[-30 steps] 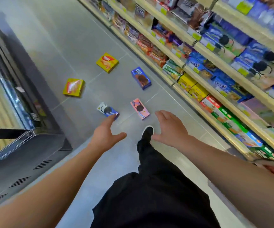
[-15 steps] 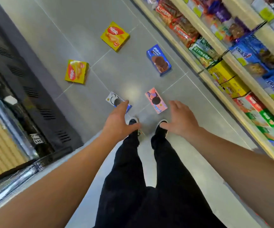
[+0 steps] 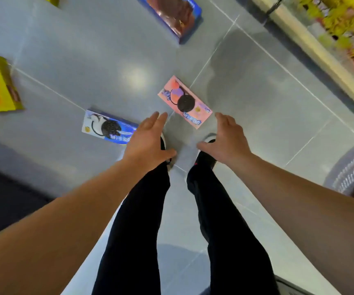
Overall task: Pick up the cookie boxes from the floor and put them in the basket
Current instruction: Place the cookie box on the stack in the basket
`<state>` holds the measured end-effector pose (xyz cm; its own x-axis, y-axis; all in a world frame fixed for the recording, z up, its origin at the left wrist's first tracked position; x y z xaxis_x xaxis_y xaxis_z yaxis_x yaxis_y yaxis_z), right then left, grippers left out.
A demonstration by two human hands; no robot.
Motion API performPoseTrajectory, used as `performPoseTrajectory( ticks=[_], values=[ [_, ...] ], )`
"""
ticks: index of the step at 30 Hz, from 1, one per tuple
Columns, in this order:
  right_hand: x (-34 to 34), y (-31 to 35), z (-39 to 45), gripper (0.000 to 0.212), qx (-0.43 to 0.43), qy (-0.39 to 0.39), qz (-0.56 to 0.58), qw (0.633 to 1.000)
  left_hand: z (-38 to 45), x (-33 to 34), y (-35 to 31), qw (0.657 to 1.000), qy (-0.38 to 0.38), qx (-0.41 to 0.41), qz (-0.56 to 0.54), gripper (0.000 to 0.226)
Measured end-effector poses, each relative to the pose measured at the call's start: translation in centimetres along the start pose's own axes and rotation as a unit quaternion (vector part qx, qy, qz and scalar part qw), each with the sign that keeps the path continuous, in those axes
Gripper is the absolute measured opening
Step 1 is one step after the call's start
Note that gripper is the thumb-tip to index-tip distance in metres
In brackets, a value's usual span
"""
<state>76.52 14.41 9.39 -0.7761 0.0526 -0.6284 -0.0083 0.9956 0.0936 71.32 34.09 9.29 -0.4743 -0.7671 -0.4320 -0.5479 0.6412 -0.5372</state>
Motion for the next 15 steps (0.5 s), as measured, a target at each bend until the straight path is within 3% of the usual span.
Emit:
performPoseTrajectory(
  ticks=[9,15],
  values=[
    [12.0,-2.8,14.7,0.100,0.012,-0.021,-0.021,1.000,15.0,8.8,6.8,0.997,0.022,0.059,0.052,0.108],
    [16.3,-2.7,19.2,0.123,0.017,-0.053,-0.067,0.996,21.1,11.5,8.9,0.965,-0.005,0.103,0.242,0.119]
  ],
)
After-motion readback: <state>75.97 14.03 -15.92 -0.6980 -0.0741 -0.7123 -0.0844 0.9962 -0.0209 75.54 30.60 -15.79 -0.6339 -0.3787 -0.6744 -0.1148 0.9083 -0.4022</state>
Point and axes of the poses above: each hand's wrist, its own z-axis towards the middle knuckle, its own x-axis out of the palm, y = z × x, the point moved 5 cm from there along z, towards the middle knuckle, and after that the axes turned 12 degrees about -z, right-handed, at the moved point
